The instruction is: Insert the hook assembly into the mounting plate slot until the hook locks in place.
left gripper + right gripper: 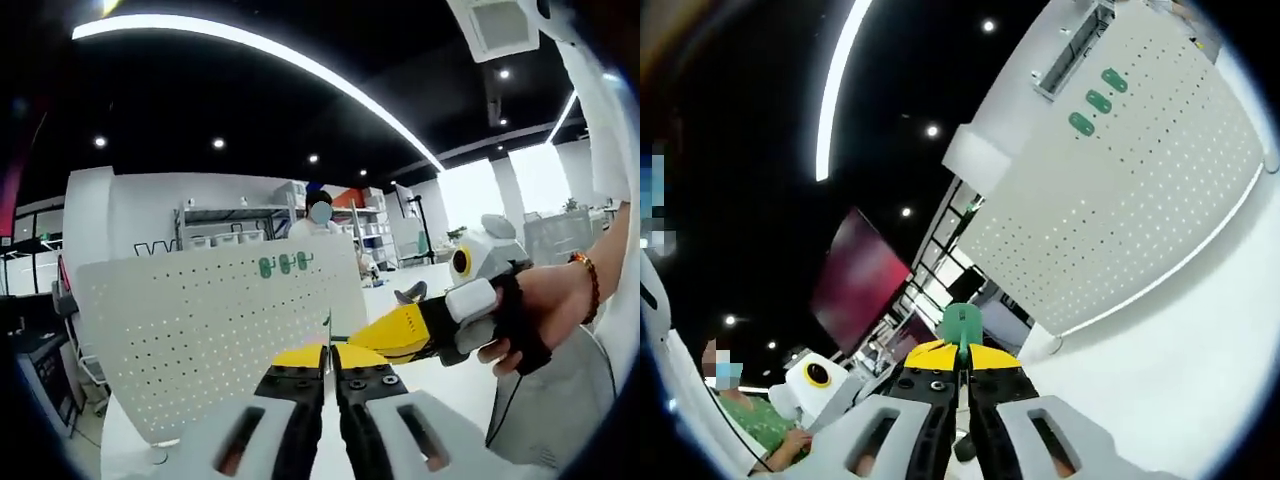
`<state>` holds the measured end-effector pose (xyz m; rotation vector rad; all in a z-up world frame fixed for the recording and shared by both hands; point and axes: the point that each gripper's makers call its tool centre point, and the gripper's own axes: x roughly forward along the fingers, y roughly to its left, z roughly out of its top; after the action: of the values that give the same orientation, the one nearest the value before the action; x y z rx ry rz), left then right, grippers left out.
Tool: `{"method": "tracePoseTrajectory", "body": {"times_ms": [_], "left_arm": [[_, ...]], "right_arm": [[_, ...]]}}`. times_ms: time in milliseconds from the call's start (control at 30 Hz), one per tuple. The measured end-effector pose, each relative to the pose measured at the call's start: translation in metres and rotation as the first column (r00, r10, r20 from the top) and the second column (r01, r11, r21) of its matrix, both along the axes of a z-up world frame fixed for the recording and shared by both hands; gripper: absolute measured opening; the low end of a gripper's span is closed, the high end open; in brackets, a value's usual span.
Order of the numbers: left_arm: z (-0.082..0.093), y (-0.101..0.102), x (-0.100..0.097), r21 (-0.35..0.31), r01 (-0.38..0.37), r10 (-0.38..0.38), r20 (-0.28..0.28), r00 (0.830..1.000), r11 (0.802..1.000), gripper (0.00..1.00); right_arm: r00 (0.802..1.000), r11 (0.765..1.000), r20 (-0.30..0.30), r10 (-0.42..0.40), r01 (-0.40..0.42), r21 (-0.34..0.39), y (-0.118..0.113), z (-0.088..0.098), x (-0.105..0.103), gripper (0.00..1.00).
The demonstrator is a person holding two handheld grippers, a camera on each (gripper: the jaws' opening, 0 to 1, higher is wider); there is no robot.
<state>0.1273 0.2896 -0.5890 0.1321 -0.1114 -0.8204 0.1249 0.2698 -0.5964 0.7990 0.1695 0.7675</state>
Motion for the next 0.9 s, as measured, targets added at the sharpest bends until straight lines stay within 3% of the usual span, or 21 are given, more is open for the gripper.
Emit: {"method": "tracePoseTrajectory", "body": {"times_ms": [200,300,500,567,633,767,900], "left_arm": [[0.001,0.015,-0.003,-0.038,-0.044,0.042,-0.032,0.999,0.998,0.07],[-0.003,0.022,-0.006,-0.014,-0.071,0.070,-0.033,0.997,0.997,0.08],[-0.007,0.030,-0.010,-0.019,-0.097,0.096,-0.050,0.994,0.995,0.11],[-0.008,0.033,-0.013,-0.017,-0.108,0.107,-0.054,0.993,0.994,0.14],[-0.009,0.035,-0.017,-0.021,-0.106,0.104,-0.060,0.993,0.994,0.16],[-0.013,0.037,-0.025,-0.026,-0.096,0.094,-0.074,0.993,0.995,0.20],[-0.018,0.036,-0.028,-0.022,-0.090,0.087,-0.104,0.991,0.996,0.27]], "right_arm": [[0.998,0.995,0.043,-0.036,0.039,-0.089,-0.005,0.002,0.009,0.01],[0.996,0.988,0.073,-0.048,0.058,-0.141,-0.007,0.003,0.013,0.01],[0.993,0.965,0.082,-0.088,0.105,-0.241,-0.014,0.000,0.023,0.01],[0.988,0.947,0.119,-0.102,0.133,-0.293,-0.019,0.001,0.029,0.01],[0.988,0.948,0.112,-0.108,0.136,-0.287,-0.021,0.003,0.034,0.01],[0.979,0.923,0.146,-0.141,0.183,-0.339,-0.030,0.006,0.048,0.01],[0.975,0.921,0.158,-0.157,0.203,-0.333,-0.033,0.012,0.058,0.01]]}}
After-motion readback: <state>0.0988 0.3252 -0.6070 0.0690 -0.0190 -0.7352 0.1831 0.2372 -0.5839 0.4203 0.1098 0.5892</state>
